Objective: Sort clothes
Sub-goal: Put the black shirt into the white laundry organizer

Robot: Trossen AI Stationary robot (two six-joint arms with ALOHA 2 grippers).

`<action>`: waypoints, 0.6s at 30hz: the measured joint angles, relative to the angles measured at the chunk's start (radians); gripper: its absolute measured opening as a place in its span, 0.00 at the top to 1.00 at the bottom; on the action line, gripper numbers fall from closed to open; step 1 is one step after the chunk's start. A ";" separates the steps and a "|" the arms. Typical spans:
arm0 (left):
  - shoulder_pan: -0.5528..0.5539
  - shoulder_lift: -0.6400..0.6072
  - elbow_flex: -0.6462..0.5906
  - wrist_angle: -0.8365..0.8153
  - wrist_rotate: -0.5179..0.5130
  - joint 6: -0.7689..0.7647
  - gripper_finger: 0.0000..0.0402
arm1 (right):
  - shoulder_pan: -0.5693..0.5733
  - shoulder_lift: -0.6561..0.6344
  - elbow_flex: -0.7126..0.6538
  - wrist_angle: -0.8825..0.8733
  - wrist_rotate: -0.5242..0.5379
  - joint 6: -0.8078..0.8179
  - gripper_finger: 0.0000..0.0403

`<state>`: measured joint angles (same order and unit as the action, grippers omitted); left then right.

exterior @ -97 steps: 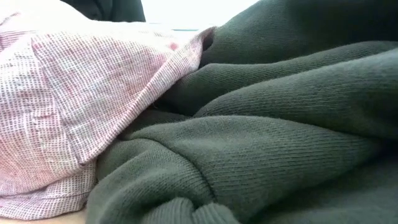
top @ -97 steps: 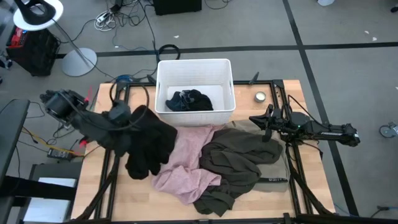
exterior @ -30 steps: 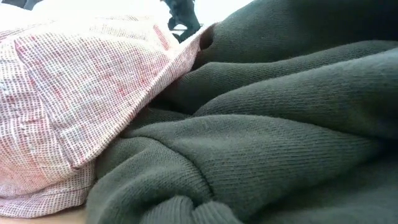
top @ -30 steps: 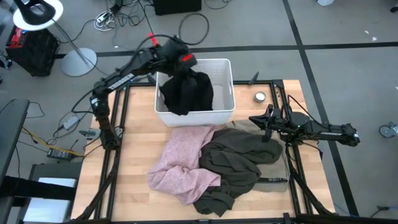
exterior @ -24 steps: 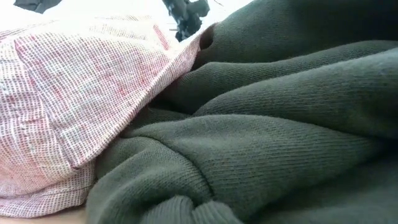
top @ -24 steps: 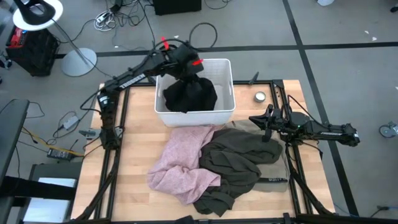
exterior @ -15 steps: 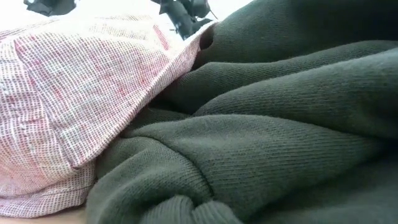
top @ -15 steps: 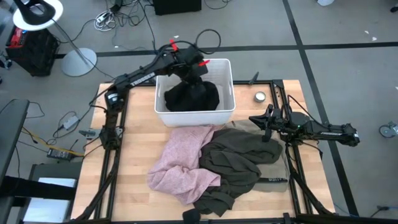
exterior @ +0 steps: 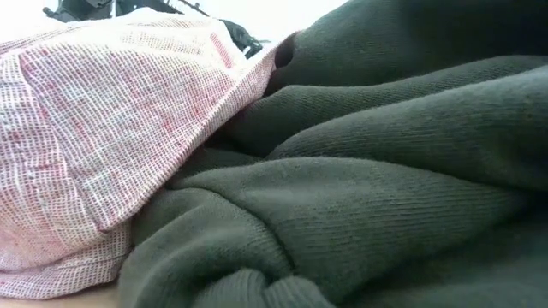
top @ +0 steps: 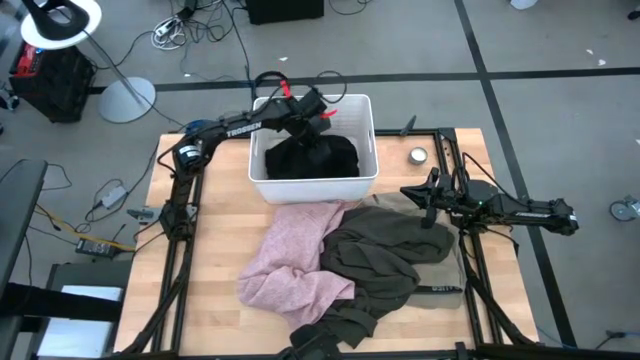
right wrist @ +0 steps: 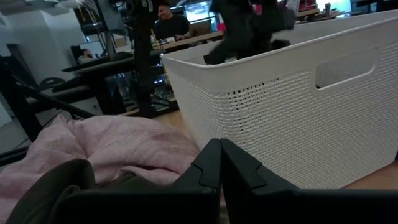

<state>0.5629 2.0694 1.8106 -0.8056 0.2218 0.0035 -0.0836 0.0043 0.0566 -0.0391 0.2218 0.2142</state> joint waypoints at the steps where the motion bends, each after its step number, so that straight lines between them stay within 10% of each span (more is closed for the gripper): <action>1: -0.001 0.000 -0.028 0.024 0.000 -0.011 0.98 | 0.000 0.000 0.000 0.000 0.000 0.000 0.98; 18: 0.000 -0.001 -0.176 0.158 -0.014 -0.122 0.80 | 0.000 0.000 0.000 0.000 0.000 0.000 0.98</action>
<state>0.5629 2.0682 1.6349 -0.6477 0.2080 -0.1181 -0.0834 0.0044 0.0566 -0.0388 0.2222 0.2142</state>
